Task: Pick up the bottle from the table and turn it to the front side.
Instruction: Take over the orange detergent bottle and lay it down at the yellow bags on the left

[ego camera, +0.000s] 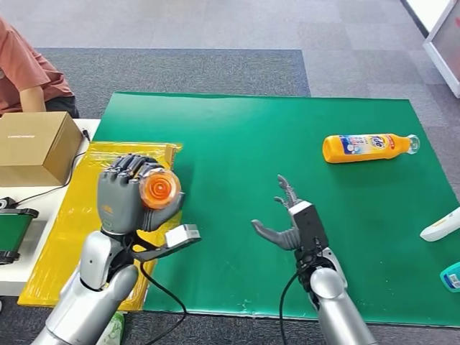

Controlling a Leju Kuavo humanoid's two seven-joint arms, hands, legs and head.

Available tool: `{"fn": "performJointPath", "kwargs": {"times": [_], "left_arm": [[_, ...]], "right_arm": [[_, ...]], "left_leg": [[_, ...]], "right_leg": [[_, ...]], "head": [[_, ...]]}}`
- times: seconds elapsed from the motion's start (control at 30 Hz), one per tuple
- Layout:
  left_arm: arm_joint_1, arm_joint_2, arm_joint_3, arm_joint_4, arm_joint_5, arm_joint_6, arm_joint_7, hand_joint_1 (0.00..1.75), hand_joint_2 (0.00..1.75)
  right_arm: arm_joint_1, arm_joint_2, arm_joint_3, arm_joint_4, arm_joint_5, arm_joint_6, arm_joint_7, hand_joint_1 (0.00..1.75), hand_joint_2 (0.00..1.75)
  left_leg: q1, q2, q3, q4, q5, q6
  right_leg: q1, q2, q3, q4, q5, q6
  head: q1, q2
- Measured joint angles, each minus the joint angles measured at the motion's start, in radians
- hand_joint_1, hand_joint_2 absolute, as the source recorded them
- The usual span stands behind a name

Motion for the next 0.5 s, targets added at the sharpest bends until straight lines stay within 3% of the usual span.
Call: {"fn": "performJointPath", "kwargs": {"times": [0.1,0.37,0.5], "left_arm": [[0.013,0.012,0.01,-0.001,-0.199,0.03,0.065,1.75,0.0],[-0.007,0.084,0.015,0.0,-0.214,0.03,0.12,1.75,0.0],[-0.08,0.157,-0.048,0.009,-0.215,-0.021,0.286,1.75,0.0]], "right_arm": [[0.0,-0.002,-0.022,-0.018,-0.01,0.004,0.0,0.0,1.75],[0.003,-0.002,-0.038,-0.034,-0.022,0.004,0.0,0.0,1.75],[0.005,-0.003,-0.039,-0.039,-0.024,0.006,0.0,0.0,1.75]], "left_leg": [[0.0,0.0,0.0,0.0,0.0,0.0],[0.001,0.0,0.0,0.0,0.001,-0.001],[0.001,0.0,0.0,0.0,0.001,-0.002]], "right_leg": [[0.0,0.0,0.0,0.0,0.0,0.0],[0.0,0.0,-0.001,0.0,0.001,-0.001],[0.001,0.0,-0.002,0.0,0.001,-0.001]], "head": [[0.0,0.0],[0.0,0.0],[0.0,0.0]]}}
